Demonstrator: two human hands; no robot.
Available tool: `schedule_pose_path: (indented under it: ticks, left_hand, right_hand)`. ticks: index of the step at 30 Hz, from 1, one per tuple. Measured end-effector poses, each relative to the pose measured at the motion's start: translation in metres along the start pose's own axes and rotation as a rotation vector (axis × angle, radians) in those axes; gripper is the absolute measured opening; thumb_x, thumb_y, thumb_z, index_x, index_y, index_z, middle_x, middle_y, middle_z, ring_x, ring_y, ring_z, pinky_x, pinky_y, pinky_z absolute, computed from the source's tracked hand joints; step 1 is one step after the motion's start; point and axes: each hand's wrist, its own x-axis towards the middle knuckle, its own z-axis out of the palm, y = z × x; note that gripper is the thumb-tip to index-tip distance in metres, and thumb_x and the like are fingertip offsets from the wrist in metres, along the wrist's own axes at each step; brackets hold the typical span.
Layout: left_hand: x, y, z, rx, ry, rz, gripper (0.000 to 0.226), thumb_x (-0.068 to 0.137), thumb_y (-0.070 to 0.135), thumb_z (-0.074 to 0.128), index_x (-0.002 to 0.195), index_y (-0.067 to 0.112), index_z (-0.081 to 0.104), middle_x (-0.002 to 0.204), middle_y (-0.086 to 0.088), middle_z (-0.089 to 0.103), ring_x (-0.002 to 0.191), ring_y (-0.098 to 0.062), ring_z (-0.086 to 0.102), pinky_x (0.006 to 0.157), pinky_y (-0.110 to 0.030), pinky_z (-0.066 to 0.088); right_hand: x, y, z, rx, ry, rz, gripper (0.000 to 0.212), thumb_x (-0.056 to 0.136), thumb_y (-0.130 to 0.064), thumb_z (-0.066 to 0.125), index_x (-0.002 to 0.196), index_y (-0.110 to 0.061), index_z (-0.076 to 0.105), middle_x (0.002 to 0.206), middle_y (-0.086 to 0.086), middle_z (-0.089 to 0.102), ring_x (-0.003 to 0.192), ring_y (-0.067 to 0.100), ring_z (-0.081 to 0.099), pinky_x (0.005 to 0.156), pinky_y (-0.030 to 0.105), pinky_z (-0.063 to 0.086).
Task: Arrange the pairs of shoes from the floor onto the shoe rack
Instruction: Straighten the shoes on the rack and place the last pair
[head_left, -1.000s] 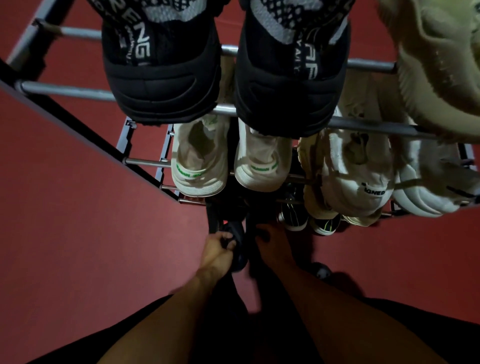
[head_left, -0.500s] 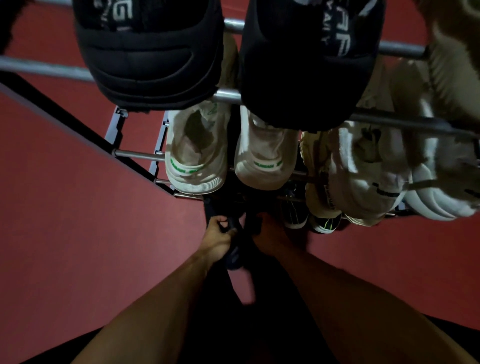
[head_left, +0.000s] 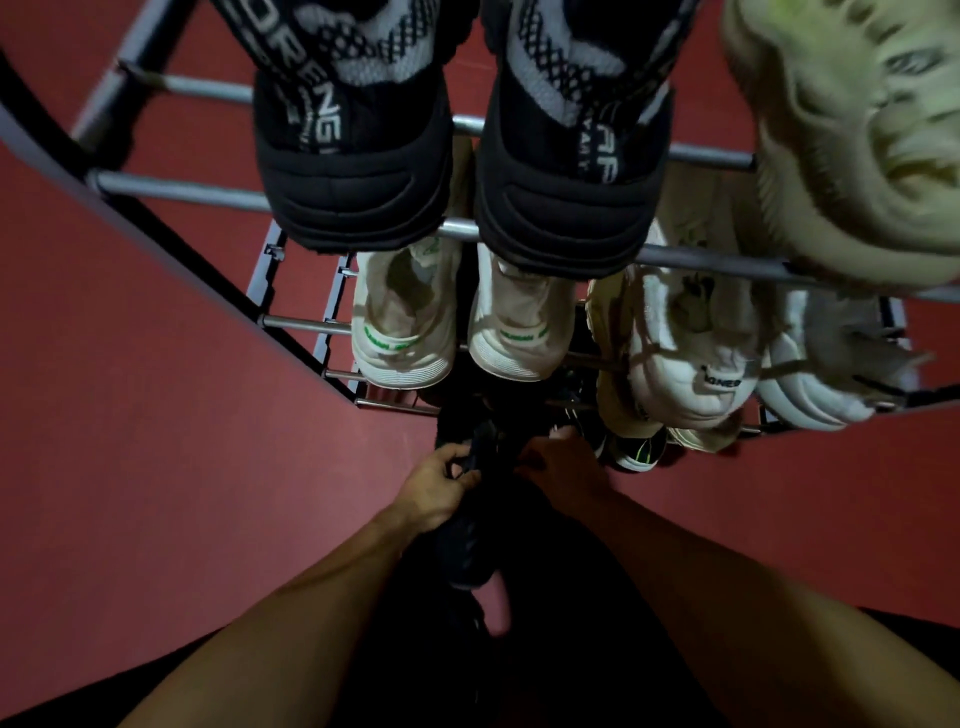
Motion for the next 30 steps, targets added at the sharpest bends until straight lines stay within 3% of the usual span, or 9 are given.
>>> schedule_pose_path:
  ticks: [6, 10, 13, 15, 18, 20, 22, 26, 30]
  left_hand:
    - [-0.031, 0.028, -0.016, 0.190, -0.169, -0.042, 0.031, 0.091, 0.018, 0.071, 0.120, 0.011, 0.063, 0.086, 0.000, 0.061, 0.069, -0.009, 0.054, 0.066, -0.015, 0.046]
    - [-0.059, 0.051, -0.022, 0.332, -0.256, -0.093, 0.044, 0.090, 0.026, 0.073, 0.129, 0.013, 0.059, 0.082, 0.003, 0.062, 0.062, -0.007, 0.056, 0.062, -0.014, 0.046]
    - [-0.088, 0.072, -0.021, 0.413, -0.316, -0.099, 0.050, 0.092, 0.025, 0.070, 0.137, 0.013, 0.053, 0.084, 0.005, 0.059, 0.062, -0.008, 0.058, 0.058, -0.012, 0.045]
    - [-0.104, 0.084, -0.020, 0.434, -0.330, -0.081, 0.050, 0.094, 0.024, 0.068, 0.140, 0.013, 0.051, 0.086, 0.006, 0.057, 0.067, -0.008, 0.056, 0.061, -0.011, 0.045]
    - [-0.127, 0.106, -0.020, 0.476, -0.330, 0.011, 0.048, 0.094, 0.023, 0.068, 0.139, 0.012, 0.055, 0.077, 0.008, 0.052, 0.069, -0.010, 0.052, 0.072, -0.020, 0.045]
    - [-0.143, 0.122, -0.022, 0.540, -0.326, 0.082, 0.042, 0.094, 0.022, 0.068, 0.134, 0.013, 0.059, 0.076, 0.012, 0.049, 0.064, -0.004, 0.050, 0.067, -0.015, 0.043]
    - [-0.160, 0.141, -0.027, 0.593, -0.355, 0.139, 0.037, 0.094, 0.023, 0.067, 0.130, 0.015, 0.060, 0.077, 0.010, 0.049, 0.062, -0.005, 0.048, 0.064, -0.017, 0.042]
    - [-0.193, 0.177, -0.040, 0.701, -0.353, 0.294, 0.032, 0.093, 0.031, 0.068, 0.125, 0.025, 0.063, 0.078, 0.009, 0.054, 0.066, -0.007, 0.050, 0.068, -0.023, 0.043]
    - [-0.218, 0.210, -0.054, 0.646, -0.327, 0.387, 0.021, 0.096, 0.025, 0.066, 0.116, 0.025, 0.066, 0.075, 0.008, 0.054, 0.061, -0.005, 0.049, 0.062, -0.019, 0.041]
  right_hand:
    - [-0.036, -0.009, -0.020, 0.019, -0.053, -0.206, 0.032, 0.081, -0.044, 0.058, 0.083, -0.013, 0.069, 0.078, 0.007, 0.071, 0.074, 0.026, 0.069, 0.066, 0.032, 0.052]
    - [-0.067, -0.028, -0.038, 0.106, -0.248, -0.183, 0.021, 0.093, -0.030, 0.061, 0.103, -0.012, 0.065, 0.102, 0.007, 0.068, 0.096, 0.023, 0.064, 0.086, 0.032, 0.049]
    - [-0.091, -0.038, -0.050, 0.266, -0.296, -0.105, 0.014, 0.094, -0.024, 0.060, 0.106, -0.018, 0.054, 0.096, 0.001, 0.061, 0.080, 0.009, 0.058, 0.079, 0.024, 0.046]
    - [-0.101, -0.049, -0.063, 0.424, -0.338, -0.050, 0.014, 0.095, -0.017, 0.057, 0.102, -0.023, 0.046, 0.102, 0.008, 0.057, 0.085, 0.013, 0.054, 0.091, 0.037, 0.046]
    - [-0.113, -0.069, -0.090, 0.582, -0.415, 0.014, 0.025, 0.087, -0.033, 0.048, 0.112, -0.033, 0.056, 0.115, 0.000, 0.061, 0.101, 0.015, 0.058, 0.098, 0.040, 0.047]
    - [-0.131, -0.088, -0.113, 0.706, -0.503, 0.105, 0.031, 0.091, -0.049, 0.042, 0.111, -0.036, 0.063, 0.085, -0.005, 0.069, 0.068, 0.009, 0.061, 0.061, 0.028, 0.049]
    - [-0.144, -0.099, -0.133, 0.731, -0.620, 0.160, 0.047, 0.097, -0.061, 0.029, 0.118, -0.031, 0.059, 0.060, -0.006, 0.063, 0.039, 0.005, 0.049, 0.038, 0.018, 0.034]
    - [-0.159, -0.110, -0.169, 0.654, -0.666, 0.181, 0.086, 0.078, -0.087, 0.025, 0.134, -0.027, 0.051, 0.086, 0.001, 0.057, 0.045, 0.004, 0.054, 0.042, 0.019, 0.037]
    - [-0.181, -0.119, -0.204, 0.709, -0.636, 0.132, 0.083, 0.079, -0.087, 0.026, 0.129, -0.028, 0.057, 0.108, 0.009, 0.062, 0.070, 0.014, 0.057, 0.056, 0.021, 0.045]
